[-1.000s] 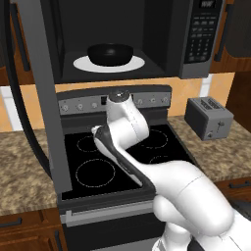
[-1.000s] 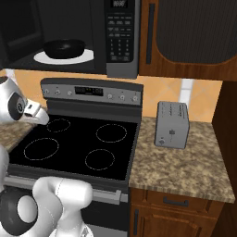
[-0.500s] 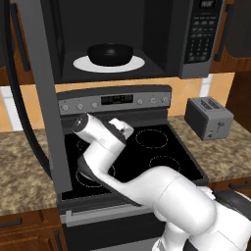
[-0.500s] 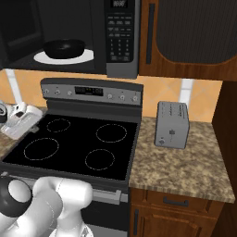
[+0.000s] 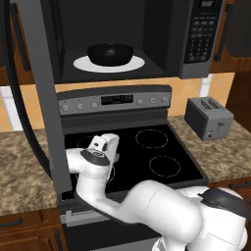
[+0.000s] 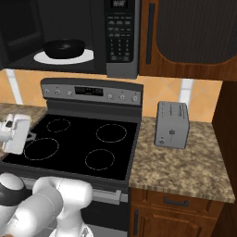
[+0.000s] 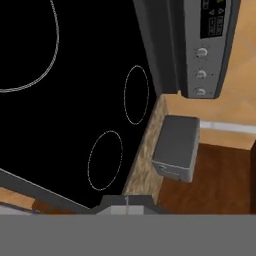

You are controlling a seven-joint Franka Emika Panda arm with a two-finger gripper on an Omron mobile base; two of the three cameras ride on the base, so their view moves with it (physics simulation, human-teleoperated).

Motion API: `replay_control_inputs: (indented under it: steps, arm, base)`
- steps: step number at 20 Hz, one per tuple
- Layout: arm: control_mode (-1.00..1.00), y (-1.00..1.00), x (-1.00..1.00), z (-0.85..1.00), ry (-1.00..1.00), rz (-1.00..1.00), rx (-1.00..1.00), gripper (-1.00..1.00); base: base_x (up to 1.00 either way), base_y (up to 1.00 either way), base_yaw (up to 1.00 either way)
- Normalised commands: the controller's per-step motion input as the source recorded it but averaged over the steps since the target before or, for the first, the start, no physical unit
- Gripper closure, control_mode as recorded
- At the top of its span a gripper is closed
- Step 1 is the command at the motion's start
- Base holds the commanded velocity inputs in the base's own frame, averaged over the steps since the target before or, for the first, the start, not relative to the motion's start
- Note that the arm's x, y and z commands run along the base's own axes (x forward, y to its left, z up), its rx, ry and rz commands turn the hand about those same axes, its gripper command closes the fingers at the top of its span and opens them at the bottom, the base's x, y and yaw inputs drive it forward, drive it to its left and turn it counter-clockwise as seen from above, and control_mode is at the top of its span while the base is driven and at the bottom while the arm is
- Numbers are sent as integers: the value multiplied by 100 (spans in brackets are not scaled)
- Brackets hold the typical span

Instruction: Open the microwave, place the bowl with waffle inside the microwave, then close the microwave door and turn it on.

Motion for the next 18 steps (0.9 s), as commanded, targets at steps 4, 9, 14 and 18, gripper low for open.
replay_control_inputs:
  steps: [4, 9, 14, 18]
  arm:
    - [-100, 54, -71, 36, 0, 0, -29, 100]
    - [-100, 60, -84, 50, 0, 0, -29, 100]
    - [-100, 67, -62, 62, 0, -1, -21, 100]
    - [-100, 91, -14, 53, -2, 0, -16, 100]
  base:
    - [0, 0, 0]
    - [0, 0, 0]
    - [0, 0, 0]
    - [0, 0, 0]
